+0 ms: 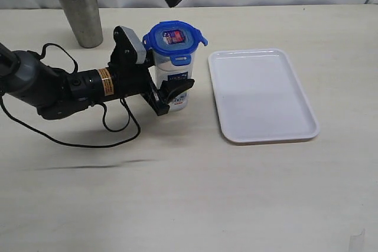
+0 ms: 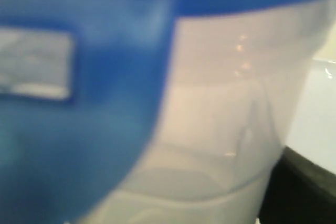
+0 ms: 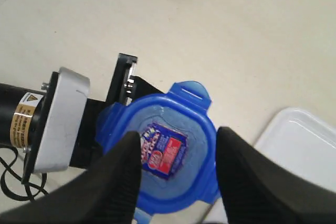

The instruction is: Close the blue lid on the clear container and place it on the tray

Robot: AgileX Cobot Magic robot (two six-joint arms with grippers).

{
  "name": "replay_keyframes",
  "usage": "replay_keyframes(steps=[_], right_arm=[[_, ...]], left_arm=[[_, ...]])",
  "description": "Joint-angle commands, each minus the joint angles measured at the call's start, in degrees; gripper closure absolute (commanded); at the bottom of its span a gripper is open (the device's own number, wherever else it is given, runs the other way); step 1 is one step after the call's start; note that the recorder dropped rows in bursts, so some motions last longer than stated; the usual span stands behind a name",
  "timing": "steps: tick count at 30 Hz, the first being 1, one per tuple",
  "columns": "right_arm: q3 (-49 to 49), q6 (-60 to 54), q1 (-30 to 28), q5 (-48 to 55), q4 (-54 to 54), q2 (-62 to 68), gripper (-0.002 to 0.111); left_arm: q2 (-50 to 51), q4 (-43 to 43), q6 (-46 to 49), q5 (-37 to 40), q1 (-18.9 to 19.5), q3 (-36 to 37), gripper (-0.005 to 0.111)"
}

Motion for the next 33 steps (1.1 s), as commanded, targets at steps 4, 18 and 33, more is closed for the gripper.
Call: replay_keyframes(steps=[4, 18, 33], right_arm=[[1.1, 3.2, -2.7, 6.0, -3.3, -0.9, 0.065], [10.6, -13.6, -12.1, 0.5, 24.3, 2.8, 0.065], [10.6, -15.6, -12.0, 1.8, 29.1, 8.8, 0.071]], left_arm=[[0.1, 0.8, 0.6, 4.3, -0.2, 0.0, 0.107], [0.1, 0.8, 0.1, 4.5, -0.2, 0.0, 0.107], [0.1, 0.8, -0.4, 4.5, -0.2, 0.0, 0.107]])
